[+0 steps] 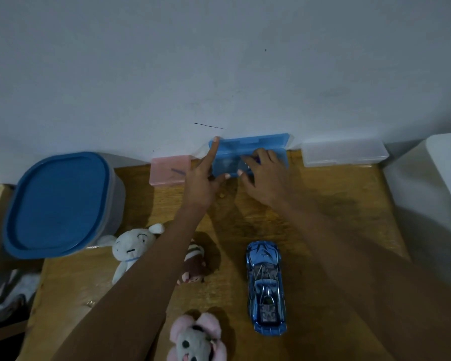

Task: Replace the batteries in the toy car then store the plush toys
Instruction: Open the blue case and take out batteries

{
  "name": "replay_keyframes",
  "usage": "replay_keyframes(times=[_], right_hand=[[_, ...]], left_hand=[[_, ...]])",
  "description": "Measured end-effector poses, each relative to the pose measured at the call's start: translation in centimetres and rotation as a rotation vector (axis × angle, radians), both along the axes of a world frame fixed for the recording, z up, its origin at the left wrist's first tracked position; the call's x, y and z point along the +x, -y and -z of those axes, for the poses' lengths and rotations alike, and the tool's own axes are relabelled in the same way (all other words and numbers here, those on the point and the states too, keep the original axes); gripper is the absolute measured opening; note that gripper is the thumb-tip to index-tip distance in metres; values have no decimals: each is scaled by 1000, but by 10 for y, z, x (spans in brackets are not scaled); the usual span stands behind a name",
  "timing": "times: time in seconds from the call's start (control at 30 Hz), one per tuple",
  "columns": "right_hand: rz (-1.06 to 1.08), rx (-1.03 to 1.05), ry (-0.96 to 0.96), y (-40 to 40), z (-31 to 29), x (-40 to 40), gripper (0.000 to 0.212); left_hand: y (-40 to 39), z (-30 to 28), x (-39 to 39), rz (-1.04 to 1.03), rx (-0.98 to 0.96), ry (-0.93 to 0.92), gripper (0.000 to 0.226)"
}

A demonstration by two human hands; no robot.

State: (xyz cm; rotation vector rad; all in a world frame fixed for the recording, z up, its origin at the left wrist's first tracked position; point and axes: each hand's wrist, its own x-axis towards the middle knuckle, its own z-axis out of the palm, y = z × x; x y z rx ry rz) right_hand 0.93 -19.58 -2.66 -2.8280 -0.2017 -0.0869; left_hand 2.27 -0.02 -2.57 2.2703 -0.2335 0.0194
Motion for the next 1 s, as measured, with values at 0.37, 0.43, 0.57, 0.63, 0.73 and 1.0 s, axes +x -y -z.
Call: replay_keyframes(times=[0.37,0.43,0.57,0.63,0.73,1.0], right_hand=[[-17,-131,9,1,3,-9,52],[3,-147,40,1,4,-12,51],[27,-151,27,0,1,-11,50],[19,-146,31,1,0,-10,47],[9,-130,46,2,-1,-9,45],[-65,71,-7,11,-5,6,34]], left_hand=[[6,4,-3,-52,0,62,102],[6,5,-3,-58,1,65,102],[5,5,-3,-40,11,74,102],[5,6,-2,-34,14,71,102],[5,6,-2,-39,32,79,104],[7,6,-3,-48,68,93,107]])
